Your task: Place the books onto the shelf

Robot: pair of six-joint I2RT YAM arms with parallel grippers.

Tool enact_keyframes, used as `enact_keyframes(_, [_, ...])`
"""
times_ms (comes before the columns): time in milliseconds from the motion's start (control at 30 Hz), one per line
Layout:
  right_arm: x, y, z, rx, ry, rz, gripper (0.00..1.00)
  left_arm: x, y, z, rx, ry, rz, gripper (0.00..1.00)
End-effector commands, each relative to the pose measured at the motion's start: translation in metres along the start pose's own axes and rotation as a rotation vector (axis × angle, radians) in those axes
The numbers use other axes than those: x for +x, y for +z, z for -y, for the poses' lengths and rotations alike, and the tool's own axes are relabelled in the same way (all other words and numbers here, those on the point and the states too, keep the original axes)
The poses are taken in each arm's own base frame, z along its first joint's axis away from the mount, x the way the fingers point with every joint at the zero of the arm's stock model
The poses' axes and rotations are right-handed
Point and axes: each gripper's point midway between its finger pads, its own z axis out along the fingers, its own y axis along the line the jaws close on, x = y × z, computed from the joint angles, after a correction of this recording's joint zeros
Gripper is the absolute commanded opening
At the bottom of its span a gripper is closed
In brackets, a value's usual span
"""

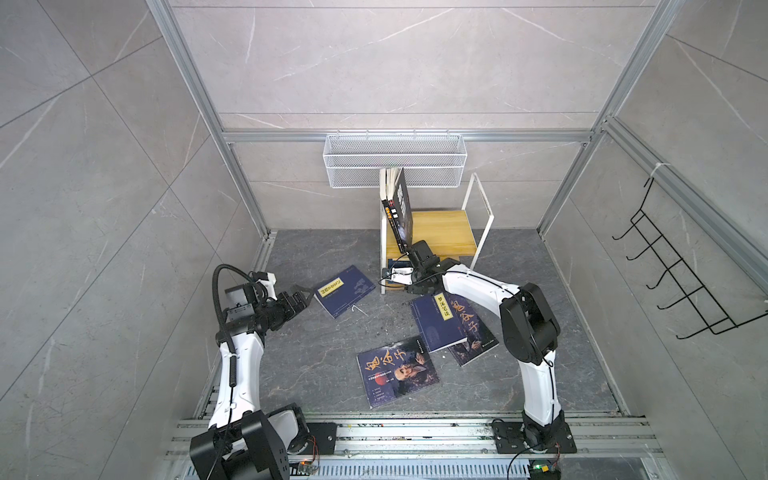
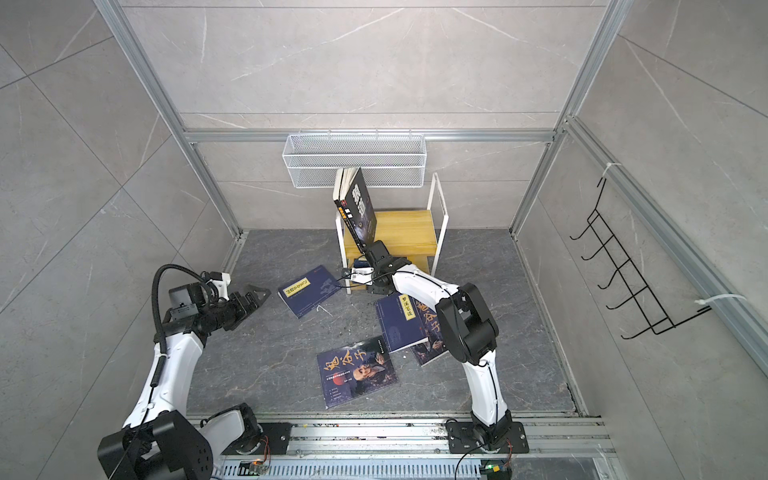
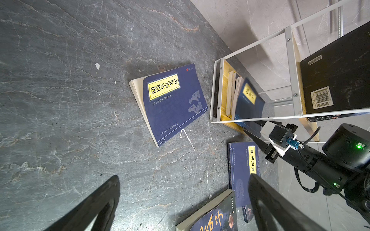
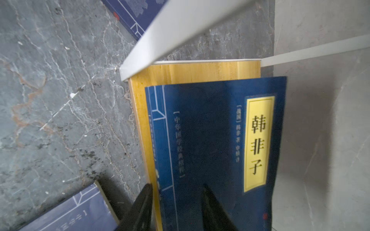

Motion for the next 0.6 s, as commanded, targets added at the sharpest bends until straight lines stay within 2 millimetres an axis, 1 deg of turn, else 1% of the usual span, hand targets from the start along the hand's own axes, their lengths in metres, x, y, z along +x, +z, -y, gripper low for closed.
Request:
enact_keyframes(0, [-0.002,-0.001,-0.003,-0.032,0.028,0.008,0.44,-0.006,-0.001,0.006,0.033,0.007,0.020,1.00])
enact_keyframes(100, [-0.001,0.003,-0.004,-0.037,0.026,0.004,0.46,-0.007,-0.002,0.007,0.031,0.005,0.016,1.00])
enact_keyframes(167, [0.002,0.005,0.001,-0.008,0.027,-0.008,0.46,-0.006,-0.002,0.006,0.034,0.008,0.020,1.00])
enact_keyframes(233, [0.005,0.009,0.006,0.011,0.034,-0.031,0.45,-0.006,-0.002,0.006,0.033,0.008,0.020,1.00])
enact_keyframes(333, [0.008,0.013,0.007,0.013,0.034,-0.050,0.43,-0.007,-0.002,0.007,0.031,0.004,0.017,1.00])
enact_keyframes(433, [0.012,0.015,0.012,0.028,0.038,-0.063,0.41,-0.006,-0.002,0.006,0.032,0.008,0.021,1.00])
enact_keyframes(567, [0.015,0.016,0.009,0.018,0.021,-0.074,0.38,-0.006,-0.002,0.006,0.030,0.010,0.020,1.00])
